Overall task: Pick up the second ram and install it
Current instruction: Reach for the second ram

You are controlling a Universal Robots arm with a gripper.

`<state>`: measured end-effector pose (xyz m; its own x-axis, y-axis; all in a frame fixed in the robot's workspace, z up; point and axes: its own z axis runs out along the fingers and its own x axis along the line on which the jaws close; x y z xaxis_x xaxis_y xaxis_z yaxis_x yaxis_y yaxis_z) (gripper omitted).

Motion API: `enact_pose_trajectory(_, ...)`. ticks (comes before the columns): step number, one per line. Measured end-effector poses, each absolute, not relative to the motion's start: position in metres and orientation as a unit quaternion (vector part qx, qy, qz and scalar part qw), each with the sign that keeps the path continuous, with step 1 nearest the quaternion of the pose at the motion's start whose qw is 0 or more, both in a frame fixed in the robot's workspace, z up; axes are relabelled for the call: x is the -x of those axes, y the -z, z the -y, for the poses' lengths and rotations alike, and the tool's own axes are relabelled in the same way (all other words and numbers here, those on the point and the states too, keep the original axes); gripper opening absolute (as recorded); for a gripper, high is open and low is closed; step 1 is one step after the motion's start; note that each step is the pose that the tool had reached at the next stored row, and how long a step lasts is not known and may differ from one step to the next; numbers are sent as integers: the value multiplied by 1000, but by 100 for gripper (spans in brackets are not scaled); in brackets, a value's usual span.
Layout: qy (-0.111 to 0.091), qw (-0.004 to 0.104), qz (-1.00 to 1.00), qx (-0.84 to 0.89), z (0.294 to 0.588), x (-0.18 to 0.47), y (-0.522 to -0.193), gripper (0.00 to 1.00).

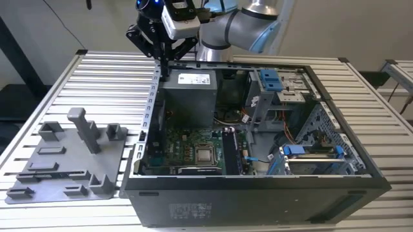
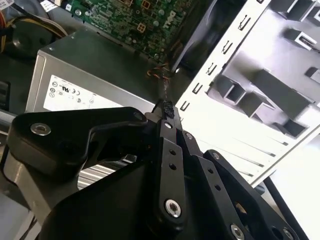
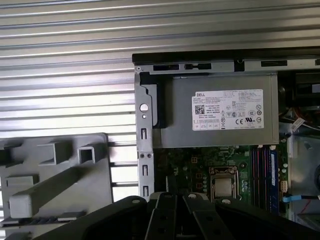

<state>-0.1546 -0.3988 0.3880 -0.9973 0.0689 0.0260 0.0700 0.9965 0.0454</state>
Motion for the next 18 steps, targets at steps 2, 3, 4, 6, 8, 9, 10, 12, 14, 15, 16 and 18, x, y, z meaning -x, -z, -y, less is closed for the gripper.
enact_pose_trajectory(2,23,12,999,35,399,155,-388,11)
enact_pose_trajectory(3,23,12,999,35,399,155,-388,11)
enact_pose_trajectory(4,23,12,999,35,399,155,-388,11)
enact_pose_trajectory(6,23,12,999,35,399,155,-388,11)
enact_pose_trajectory(8,23,12,999,35,399,155,-388,11)
enact_pose_trajectory(9,23,12,999,35,399,155,-388,11)
enact_pose_trajectory(10,23,12,999,35,399,155,-388,11)
enact_pose_trajectory(12,23,12,999,35,399,156,-388,11)
enact_pose_trajectory(14,23,12,999,35,399,157,-388,11)
enact_pose_trajectory(15,23,12,999,35,399,159,-388,11)
enact_pose_trajectory(16,23,12,999,35,399,160,-388,11)
enact_pose_trajectory(18,23,12,999,35,399,162,-388,11)
